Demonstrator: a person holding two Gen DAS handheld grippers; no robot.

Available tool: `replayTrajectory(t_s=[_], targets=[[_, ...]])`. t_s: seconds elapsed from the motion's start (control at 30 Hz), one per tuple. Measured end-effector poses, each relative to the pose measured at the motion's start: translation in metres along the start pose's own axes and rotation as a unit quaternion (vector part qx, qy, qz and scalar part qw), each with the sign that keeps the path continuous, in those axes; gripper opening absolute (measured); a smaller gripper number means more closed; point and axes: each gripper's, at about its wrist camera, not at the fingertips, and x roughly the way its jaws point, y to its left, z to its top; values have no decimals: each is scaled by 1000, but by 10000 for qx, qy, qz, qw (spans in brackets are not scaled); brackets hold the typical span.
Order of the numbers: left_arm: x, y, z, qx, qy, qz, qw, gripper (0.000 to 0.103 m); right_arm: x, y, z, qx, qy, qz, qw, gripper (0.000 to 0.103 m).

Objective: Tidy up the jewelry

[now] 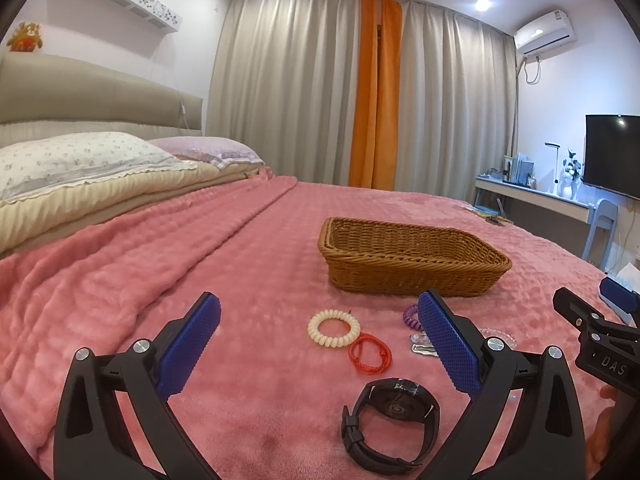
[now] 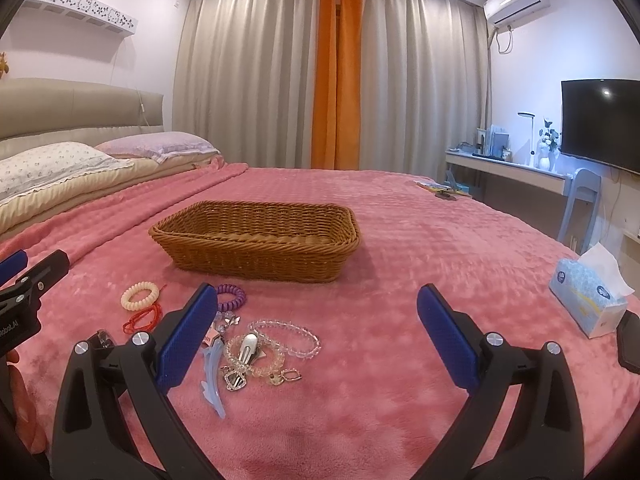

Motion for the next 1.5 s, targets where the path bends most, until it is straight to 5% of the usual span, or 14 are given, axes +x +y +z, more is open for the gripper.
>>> replayTrajectory(t_s=[1.5], targets=[[0,6,-5,-251,-89,-134,9996,96,1,0,-6,14,-19,-65,10000,96]])
